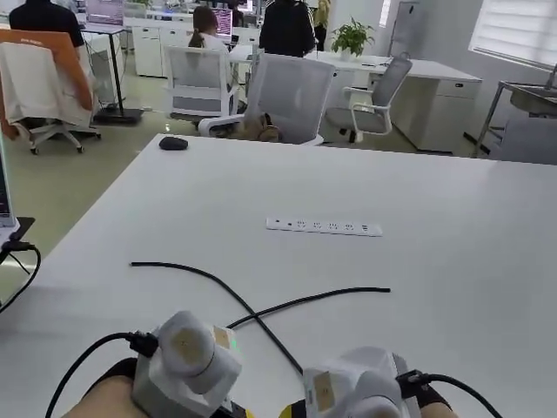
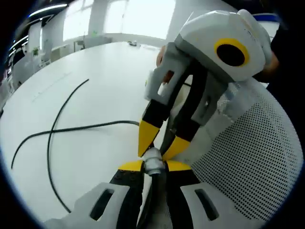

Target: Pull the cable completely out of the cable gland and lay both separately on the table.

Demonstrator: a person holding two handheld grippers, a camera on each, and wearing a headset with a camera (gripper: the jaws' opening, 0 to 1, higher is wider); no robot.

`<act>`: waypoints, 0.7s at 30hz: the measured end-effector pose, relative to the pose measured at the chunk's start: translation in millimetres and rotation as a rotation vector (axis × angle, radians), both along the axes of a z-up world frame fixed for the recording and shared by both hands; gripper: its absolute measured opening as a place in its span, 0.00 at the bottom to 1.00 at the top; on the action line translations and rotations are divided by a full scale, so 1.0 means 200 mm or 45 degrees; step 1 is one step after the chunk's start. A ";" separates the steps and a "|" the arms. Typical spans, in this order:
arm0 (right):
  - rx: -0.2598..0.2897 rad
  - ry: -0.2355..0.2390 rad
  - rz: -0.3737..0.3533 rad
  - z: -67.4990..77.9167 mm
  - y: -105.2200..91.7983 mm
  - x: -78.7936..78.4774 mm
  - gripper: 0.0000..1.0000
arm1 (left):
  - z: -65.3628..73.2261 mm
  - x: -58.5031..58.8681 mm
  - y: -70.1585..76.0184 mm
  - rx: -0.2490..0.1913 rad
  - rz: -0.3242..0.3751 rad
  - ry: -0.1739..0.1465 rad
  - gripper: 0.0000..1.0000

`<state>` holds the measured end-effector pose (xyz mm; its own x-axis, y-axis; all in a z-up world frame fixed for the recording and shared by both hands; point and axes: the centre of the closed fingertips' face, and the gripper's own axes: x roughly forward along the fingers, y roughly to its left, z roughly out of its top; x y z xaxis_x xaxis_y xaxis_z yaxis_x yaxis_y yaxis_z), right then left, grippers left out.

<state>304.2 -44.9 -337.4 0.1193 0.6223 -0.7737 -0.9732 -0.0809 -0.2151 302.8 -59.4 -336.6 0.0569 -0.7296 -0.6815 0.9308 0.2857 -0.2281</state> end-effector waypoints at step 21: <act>-0.225 0.000 -0.250 -0.12 -0.21 0.14 0.07 | -0.05 0.06 0.06 0.271 -0.197 -0.375 0.18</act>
